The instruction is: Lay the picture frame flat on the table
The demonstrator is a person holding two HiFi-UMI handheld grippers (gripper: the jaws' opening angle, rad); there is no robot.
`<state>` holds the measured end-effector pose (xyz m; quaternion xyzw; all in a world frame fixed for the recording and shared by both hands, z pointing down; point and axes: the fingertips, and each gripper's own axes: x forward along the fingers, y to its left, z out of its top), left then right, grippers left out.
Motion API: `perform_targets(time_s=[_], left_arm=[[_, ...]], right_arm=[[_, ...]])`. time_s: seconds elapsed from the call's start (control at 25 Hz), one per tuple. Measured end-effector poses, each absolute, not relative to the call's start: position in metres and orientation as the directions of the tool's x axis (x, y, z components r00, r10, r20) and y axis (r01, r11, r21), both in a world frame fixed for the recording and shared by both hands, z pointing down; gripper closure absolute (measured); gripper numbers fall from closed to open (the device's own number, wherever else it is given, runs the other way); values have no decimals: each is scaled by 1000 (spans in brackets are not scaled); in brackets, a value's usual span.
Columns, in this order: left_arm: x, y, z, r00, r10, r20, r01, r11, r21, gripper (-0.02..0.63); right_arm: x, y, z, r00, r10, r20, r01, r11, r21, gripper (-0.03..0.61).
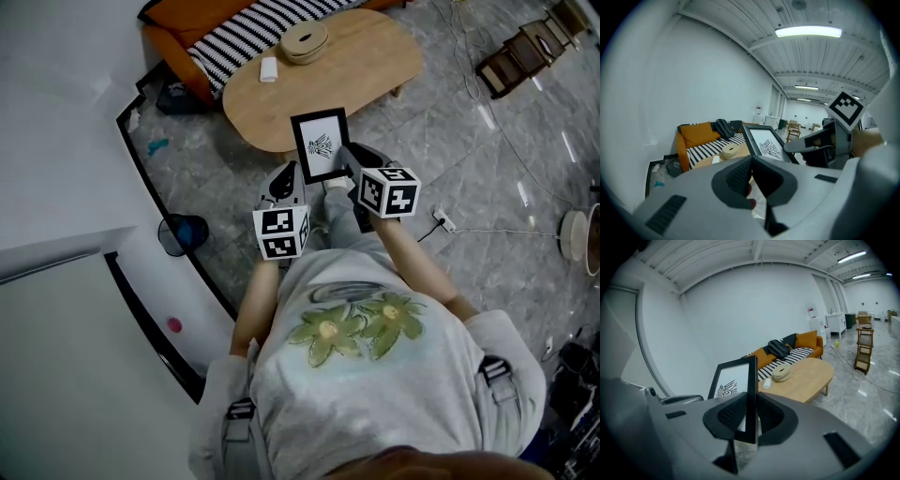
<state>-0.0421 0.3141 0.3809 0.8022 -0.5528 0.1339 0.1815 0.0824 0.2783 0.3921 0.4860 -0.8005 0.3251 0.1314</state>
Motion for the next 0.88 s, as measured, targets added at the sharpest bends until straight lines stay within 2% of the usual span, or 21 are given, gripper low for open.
perform_targets(time_s=[0.88], left_arm=[[-34, 139, 413, 298, -822, 486, -954, -249, 166, 598]], right_arm=[[92, 77, 415, -528, -626, 574, -848, 346, -402, 505]])
